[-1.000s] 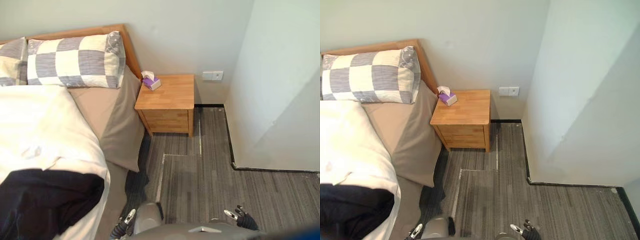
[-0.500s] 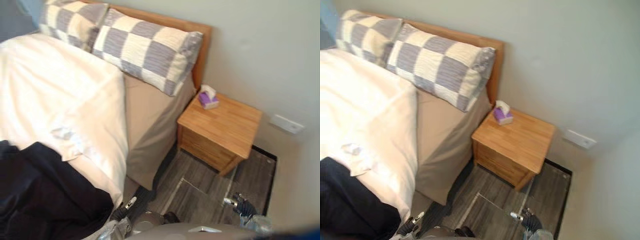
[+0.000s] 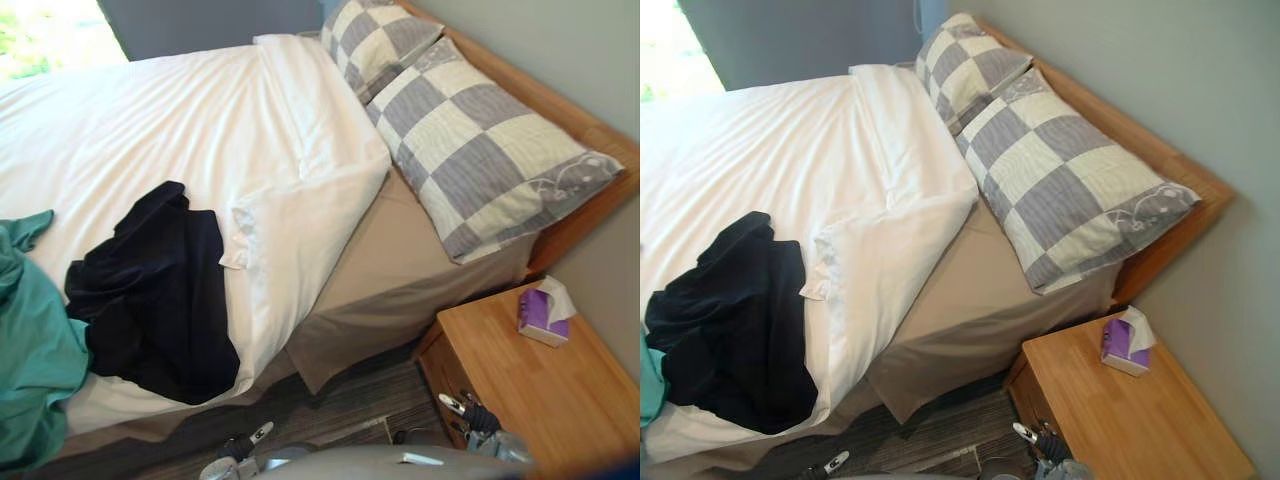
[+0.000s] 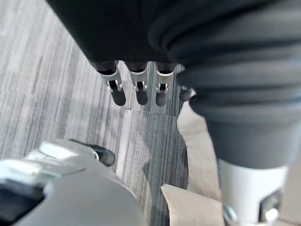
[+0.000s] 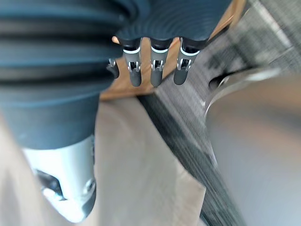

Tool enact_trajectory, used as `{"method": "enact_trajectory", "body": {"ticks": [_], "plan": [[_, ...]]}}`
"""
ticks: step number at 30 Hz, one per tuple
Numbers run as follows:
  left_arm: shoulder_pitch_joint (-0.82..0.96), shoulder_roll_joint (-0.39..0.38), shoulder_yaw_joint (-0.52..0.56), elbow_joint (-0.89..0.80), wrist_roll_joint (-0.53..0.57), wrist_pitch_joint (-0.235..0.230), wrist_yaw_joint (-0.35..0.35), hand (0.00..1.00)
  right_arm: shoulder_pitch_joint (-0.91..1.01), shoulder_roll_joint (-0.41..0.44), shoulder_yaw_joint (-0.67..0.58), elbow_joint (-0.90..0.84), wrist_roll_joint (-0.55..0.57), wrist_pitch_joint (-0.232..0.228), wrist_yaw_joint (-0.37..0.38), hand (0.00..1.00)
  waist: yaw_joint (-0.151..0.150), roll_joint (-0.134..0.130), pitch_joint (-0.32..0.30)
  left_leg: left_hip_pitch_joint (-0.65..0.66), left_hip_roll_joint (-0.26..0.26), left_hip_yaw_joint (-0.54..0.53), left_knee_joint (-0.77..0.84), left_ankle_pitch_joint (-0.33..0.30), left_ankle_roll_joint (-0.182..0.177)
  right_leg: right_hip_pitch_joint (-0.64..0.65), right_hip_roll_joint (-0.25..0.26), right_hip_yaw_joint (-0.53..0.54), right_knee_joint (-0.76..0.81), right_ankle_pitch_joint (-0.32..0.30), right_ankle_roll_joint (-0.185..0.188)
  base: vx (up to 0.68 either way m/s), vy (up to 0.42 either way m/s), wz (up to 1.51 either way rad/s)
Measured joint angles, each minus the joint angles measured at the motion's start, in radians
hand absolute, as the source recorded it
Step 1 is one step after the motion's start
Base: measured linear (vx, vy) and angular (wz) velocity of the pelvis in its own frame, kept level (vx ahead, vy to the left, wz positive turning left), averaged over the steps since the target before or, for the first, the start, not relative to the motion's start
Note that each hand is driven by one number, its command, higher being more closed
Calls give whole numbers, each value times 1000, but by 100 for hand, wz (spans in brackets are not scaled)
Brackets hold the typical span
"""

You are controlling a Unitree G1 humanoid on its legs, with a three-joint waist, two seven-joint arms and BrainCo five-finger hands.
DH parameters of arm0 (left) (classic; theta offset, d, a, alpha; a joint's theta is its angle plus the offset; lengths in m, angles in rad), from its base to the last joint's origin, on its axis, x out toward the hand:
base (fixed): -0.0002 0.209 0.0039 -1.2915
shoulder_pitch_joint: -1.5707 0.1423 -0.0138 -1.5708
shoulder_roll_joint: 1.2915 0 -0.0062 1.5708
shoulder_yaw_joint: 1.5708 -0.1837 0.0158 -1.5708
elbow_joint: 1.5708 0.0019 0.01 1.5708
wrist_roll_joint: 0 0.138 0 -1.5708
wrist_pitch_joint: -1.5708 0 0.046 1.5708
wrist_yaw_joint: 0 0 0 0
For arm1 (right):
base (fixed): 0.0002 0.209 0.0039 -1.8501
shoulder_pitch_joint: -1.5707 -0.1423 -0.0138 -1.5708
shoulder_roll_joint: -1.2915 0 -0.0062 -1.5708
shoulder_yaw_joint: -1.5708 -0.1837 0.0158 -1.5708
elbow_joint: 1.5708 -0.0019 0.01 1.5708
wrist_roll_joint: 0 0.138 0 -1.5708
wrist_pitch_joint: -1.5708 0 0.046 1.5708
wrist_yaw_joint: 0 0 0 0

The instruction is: Tidy the bed and pick cloth on bed and put in laundry

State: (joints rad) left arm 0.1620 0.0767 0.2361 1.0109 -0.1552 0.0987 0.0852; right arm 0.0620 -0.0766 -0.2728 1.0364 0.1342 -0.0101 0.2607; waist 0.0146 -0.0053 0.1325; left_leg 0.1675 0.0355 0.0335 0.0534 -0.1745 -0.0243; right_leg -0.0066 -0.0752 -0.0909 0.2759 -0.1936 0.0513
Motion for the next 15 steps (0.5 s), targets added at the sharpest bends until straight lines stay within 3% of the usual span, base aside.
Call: {"method": "enact_trajectory", "body": {"ticks": [3, 6, 8, 11, 13, 14, 15], "plan": [[6, 4, -2, -8, 19, -7, 9, 0, 1, 3, 11, 5, 11, 30, -8, 0, 4, -9, -2, 5, 9, 2, 2, 8, -9, 37, 0, -38, -17, -7, -12, 105, -83, 44], [9, 23, -11, -11, 42, -23, 40, 0, -2, 20, 6, 47, 49, 59, -35, 0, 1, -47, -5, -44, -1, 44, 65, 16, -25, 68, -43, -103, -42, -6, -10, 3, -1, 62], [10, 24, -8, -9, 72, -36, 46, 0, 16, 27, -11, 49, 114, 70, -62, 0, -9, -49, -6, -78, 28, 240, 115, -26, 12, 91, -48, -164, -49, -6, -8, -26, 60, 74], [27, 35, -14, -9, 105, -53, 43, 0, 23, 32, -12, 50, 117, 77, -72, 0, 0, -64, -14, -80, 3, 203, 116, -9, 10, 105, -65, -167, -59, -3, 1, 9, 78, 50], [37, 50, -43, -7, 112, -68, 24, 0, 24, 31, -25, 51, 117, 75, -77, 0, -1, -70, -19, -77, -25, 174, 71, 12, 28, 123, -73, -166, -89, -6, 6, -52, 79, 39], [35, 51, -47, -7, 119, -72, 19, 0, 24, 31, -28, 51, 117, 73, -78, 0, -1, -70, -19, -75, -34, 171, 51, 28, 28, 121, -78, -167, -92, -6, 7, -103, 57, 40], [35, 53, -67, -7, 139, -84, -3, 0, 26, 29, -34, 53, 117, 72, -84, 0, -8, -59, -14, -52, -55, 153, -34, 87, 26, 118, -87, -173, -101, -2, 13, -69, 34, 29]]}}
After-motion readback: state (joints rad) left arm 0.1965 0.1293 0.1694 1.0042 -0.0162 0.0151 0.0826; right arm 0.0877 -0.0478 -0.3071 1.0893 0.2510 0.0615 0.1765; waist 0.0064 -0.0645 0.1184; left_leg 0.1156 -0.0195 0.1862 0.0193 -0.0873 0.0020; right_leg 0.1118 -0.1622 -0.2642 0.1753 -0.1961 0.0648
